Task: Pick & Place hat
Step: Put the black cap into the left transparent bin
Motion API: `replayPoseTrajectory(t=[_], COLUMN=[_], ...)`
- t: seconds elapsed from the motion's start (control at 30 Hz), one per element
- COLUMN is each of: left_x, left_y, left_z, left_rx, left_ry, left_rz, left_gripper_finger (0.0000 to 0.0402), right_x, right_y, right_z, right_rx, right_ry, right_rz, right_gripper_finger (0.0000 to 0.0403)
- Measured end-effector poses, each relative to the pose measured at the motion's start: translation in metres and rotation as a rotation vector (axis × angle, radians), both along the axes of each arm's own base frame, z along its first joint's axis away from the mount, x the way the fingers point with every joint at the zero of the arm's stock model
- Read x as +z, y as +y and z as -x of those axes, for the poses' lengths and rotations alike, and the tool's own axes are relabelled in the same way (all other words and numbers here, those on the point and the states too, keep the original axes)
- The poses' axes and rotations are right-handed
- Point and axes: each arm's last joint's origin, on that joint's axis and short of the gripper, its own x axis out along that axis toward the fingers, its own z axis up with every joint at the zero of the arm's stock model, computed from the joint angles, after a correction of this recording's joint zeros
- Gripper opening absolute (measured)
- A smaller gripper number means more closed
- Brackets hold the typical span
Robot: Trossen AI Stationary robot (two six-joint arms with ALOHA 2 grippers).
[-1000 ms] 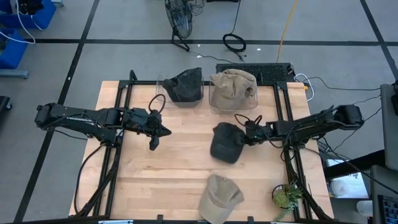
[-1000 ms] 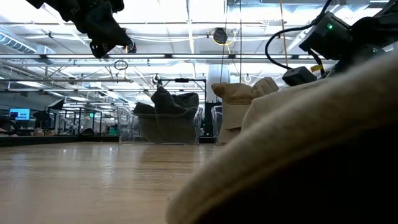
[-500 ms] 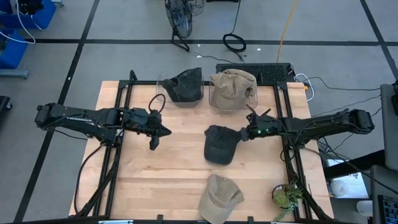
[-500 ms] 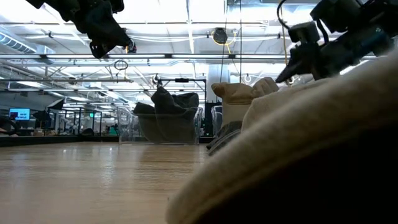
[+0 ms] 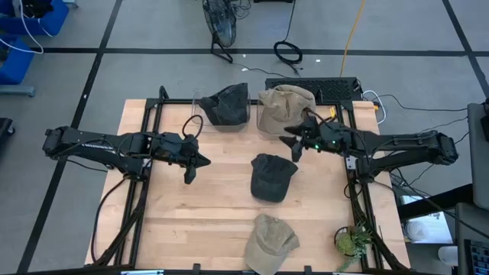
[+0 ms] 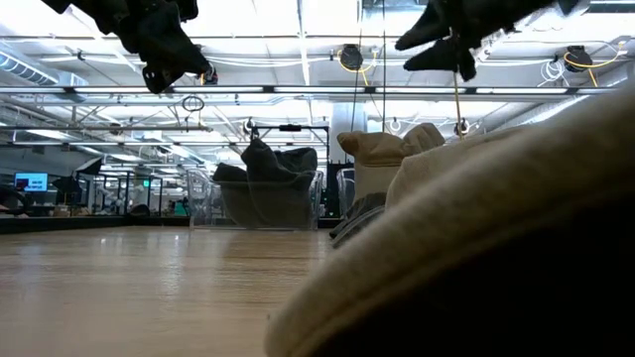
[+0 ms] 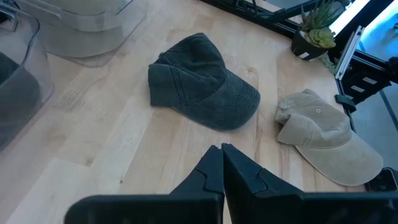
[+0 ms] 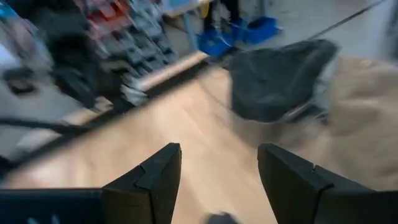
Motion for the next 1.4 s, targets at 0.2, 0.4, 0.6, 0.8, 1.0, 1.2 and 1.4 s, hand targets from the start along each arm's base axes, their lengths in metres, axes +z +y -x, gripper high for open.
replayPoseTrajectory(t=[0.2, 0.4, 0.6, 0.8, 1.0, 1.2, 1.4], left_x=[0.000, 0.000, 0.000, 0.000, 0.000, -0.001, -0.001], left_y=[0.000, 0.000, 0.000, 0.000, 0.000, 0.000, 0.001], left_z=[0.000, 0.000, 0.000, 0.000, 0.000, 0.001, 0.001], left_rx=[0.003, 0.001, 0.003, 0.001, 0.001, 0.005, 0.017], left_ry=[0.000, 0.001, 0.003, 0.004, 0.005, 0.010, 0.010], left_rz=[0.005, -0.003, -0.008, -0.011, -0.011, -0.013, -0.027], left_gripper_finger=[0.0017, 0.0004, 0.0014, 0.0008, 0.0007, 0.0014, 0.0007], right_x=[0.003, -0.031, -0.072, -0.106, -0.147, -0.171, -0.169], right_y=[-0.004, -0.005, -0.002, 0.002, 0.006, 0.004, 0.003], right_z=[-0.008, -0.007, 0.006, 0.015, 0.014, 0.025, 0.010], right_rx=[-0.053, -0.024, -0.122, -0.170, -0.057, -0.136, -0.071], right_ry=[0.432, 0.741, 0.825, 0.732, 0.445, 0.368, 0.211], right_rz=[-0.009, -0.278, -0.436, -0.627, -0.784, -0.782, -0.751], right_gripper_finger=[0.0196, 0.0203, 0.0245, 0.0299, 0.0332, 0.0326, 0.0289])
